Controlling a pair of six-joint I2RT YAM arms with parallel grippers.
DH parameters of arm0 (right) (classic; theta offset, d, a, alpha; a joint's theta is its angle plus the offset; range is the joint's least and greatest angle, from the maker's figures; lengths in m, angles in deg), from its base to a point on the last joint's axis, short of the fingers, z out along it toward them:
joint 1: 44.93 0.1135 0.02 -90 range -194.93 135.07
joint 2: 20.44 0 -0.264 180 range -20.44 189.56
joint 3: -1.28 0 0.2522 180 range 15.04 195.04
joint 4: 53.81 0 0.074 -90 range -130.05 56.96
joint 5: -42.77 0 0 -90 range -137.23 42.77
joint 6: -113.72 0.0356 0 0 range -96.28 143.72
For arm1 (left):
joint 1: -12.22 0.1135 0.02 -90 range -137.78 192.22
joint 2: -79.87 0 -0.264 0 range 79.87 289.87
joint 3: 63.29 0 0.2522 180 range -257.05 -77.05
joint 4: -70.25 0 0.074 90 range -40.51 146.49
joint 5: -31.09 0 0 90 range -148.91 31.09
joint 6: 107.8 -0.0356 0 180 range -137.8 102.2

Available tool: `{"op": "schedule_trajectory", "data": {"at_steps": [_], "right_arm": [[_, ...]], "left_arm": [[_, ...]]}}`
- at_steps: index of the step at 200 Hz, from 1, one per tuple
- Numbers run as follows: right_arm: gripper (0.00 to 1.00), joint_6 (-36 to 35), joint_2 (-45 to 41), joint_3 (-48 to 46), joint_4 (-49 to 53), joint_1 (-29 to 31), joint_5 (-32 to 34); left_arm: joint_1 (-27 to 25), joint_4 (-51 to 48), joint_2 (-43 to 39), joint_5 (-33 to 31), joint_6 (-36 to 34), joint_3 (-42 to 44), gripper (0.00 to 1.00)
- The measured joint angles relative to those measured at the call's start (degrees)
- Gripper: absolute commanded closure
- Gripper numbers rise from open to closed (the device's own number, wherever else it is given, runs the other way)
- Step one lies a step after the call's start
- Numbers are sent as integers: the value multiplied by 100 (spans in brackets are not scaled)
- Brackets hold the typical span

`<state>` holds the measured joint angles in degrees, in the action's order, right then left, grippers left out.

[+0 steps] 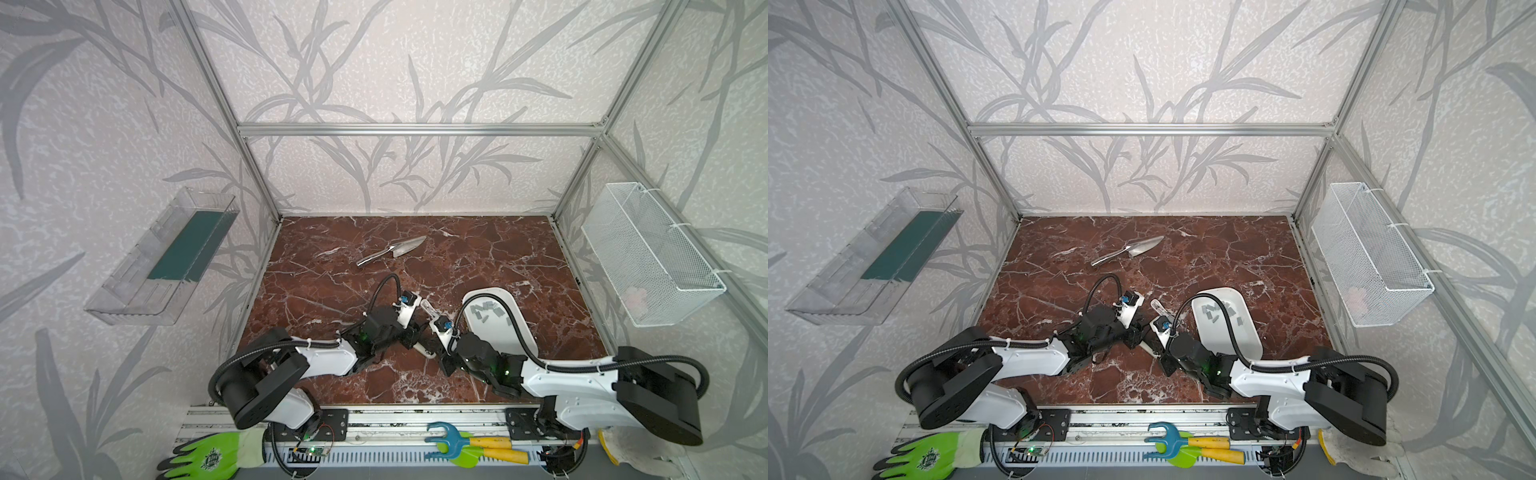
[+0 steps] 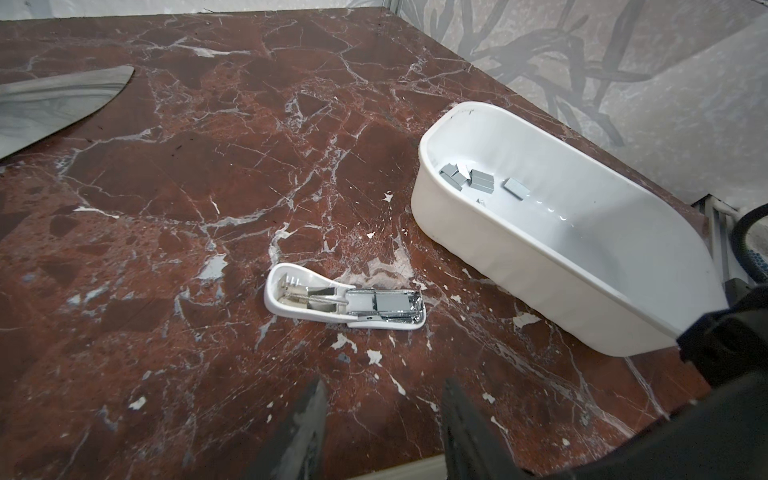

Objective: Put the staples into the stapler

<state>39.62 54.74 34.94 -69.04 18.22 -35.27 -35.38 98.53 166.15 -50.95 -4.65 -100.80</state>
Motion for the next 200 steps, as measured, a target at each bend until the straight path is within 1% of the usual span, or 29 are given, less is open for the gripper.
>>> {"op": "schedule_trajectory", "data": {"at_steps": [29,60,96,110,126,146,159,167,178,189,200], "right_arm": [[89,98,494,-4,-675,-7,0],[89,168,643,-81,-1040,13,22],[90,216,1078,-136,-1613,409,535],[92,278,1392,-142,-1993,516,708],[91,352,1674,-168,-2481,562,787],[88,402,1862,-295,-3021,608,809],[81,389,1862,-348,-3209,619,800],[77,385,1803,-350,-3185,625,796],[75,374,1602,-304,-2865,627,822],[70,369,1285,-166,-2181,627,863],[62,358,957,83,-1495,627,890]], "left_arm": [[-70,680,518,-144,15,229,53],[-74,1121,752,-240,17,256,53],[-72,1423,949,-302,9,269,53],[-59,1475,973,-398,-9,295,53],[-24,1471,966,-498,-24,317,53],[-24,1338,861,-538,-55,323,52],[-37,1123,721,-540,-72,319,50],[-42,894,588,-557,-120,291,47],[-39,522,393,-625,-155,195,42],[-31,162,179,-695,-195,35,38],[-35,-98,-55,-726,-221,-170,34]]}}
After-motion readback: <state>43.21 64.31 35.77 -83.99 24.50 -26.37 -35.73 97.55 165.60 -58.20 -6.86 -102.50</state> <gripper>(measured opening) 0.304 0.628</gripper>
